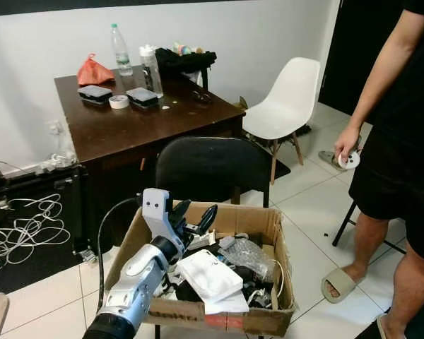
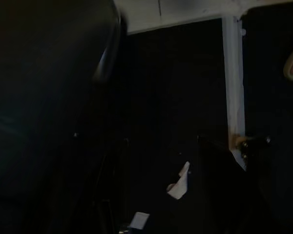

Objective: Picking trash to rubbish bin

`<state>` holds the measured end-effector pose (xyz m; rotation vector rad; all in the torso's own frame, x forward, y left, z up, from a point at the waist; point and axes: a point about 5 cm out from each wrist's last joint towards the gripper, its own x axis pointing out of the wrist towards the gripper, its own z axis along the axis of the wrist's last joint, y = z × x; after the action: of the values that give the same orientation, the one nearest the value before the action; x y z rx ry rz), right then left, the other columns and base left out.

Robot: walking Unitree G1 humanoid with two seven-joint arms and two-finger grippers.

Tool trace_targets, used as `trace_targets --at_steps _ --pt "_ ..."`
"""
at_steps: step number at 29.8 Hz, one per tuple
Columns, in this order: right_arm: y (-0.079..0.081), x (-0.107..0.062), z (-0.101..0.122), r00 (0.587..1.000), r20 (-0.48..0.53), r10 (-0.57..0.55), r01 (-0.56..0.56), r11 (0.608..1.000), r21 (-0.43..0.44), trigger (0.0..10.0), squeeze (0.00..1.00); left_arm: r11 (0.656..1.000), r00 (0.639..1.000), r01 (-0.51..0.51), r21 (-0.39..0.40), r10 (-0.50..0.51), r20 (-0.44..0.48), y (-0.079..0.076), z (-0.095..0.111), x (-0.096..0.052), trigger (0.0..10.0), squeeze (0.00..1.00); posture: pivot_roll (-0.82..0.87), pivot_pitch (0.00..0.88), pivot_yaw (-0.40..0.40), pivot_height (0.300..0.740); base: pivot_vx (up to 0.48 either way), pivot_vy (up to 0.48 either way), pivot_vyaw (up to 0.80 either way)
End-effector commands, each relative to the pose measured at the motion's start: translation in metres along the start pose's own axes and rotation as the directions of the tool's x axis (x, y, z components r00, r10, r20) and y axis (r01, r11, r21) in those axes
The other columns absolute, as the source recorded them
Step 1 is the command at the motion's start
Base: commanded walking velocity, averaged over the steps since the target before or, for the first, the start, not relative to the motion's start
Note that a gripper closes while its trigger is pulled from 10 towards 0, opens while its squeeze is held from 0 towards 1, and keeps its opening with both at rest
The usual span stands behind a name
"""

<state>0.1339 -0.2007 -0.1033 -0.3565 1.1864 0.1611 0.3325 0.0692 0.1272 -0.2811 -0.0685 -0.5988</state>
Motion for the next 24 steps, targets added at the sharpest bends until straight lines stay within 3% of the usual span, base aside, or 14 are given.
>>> trace_targets --at_steps 1,19,20,21,24 --pt "0.010 0.000 -0.002 0.999 -0.009 0.032 -0.032 0.999 -0.003 10.0 0.00 1.000 1.000 0.008 0.004 -0.008 -0.019 0.000 -0.003 -0.003 10.0 0.00 -0.10 0.076 0.046 0.740 -0.405 0.000 0.00" --pt "0.010 0.000 0.000 0.999 0.000 0.037 -0.037 0.999 0.005 10.0 0.00 0.999 0.996 0.019 0.043 -0.016 -0.085 0.000 -0.018 -0.009 10.0 0.00 -0.10 0.078 0.046 0.740 -0.402 0.000 0.00" --pt "0.010 0.000 0.000 0.999 0.000 0.038 -0.038 0.999 0.006 10.0 0.00 0.998 0.994 0.021 0.056 -0.015 -0.107 0.001 -0.022 -0.011 10.0 0.00 -0.10 0.079 0.046 0.740 -0.386 0.000 0.00" --pt "0.010 0.000 0.000 0.999 0.000 0.039 -0.039 0.999 0.005 10.0 0.00 0.991 0.981 0.019 0.131 0.007 -0.195 0.005 -0.037 -0.016 10.0 0.00 -0.10 0.079 0.047 0.740 0.000 0.000 0.00" --pt "0.011 0.000 0.000 0.999 0.001 0.040 -0.041 0.999 0.005 10.0 0.00 0.982 0.966 0.024 0.187 0.025 -0.256 0.008 -0.046 -0.021 10.0 0.00 -0.10 0.079 0.047 0.740 0.000 0.000 0.00"
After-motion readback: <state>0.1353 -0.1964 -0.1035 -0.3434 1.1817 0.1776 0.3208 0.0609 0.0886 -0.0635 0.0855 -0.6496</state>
